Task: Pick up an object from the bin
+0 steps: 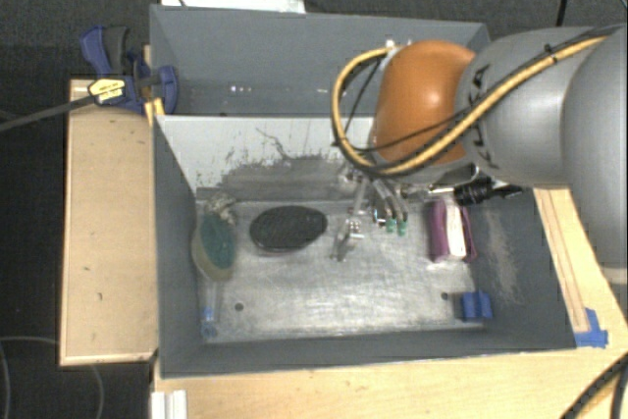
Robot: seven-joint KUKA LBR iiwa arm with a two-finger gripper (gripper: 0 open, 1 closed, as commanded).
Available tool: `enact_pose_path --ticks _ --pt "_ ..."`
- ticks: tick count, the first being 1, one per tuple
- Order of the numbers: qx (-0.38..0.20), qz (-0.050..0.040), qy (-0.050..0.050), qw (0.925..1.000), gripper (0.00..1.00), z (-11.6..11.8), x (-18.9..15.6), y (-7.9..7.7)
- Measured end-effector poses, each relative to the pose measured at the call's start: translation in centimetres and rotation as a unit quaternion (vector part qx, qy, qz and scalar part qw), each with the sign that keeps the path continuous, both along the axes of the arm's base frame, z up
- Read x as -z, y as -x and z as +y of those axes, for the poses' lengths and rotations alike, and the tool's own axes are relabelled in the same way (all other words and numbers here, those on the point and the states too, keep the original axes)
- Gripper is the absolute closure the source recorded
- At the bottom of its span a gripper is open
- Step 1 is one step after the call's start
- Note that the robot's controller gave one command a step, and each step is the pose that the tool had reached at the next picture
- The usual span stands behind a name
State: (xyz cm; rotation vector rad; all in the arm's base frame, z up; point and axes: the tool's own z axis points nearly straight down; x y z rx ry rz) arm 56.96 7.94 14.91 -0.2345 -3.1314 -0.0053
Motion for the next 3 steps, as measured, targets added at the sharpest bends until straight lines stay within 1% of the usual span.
enact_pose_path --ticks 1,2,3 --pt "-0.087 -0.0051 0.001 0.9962 0.00 3.4 7.7 -1.1" --pt "-0.087 -0.0066 0.001 0.9962 1.00 3.3 7.5 -1.2" --pt "-0.118 -0.0067 0.002 0.9929 1.00 0.1 -12.9 -1.1"
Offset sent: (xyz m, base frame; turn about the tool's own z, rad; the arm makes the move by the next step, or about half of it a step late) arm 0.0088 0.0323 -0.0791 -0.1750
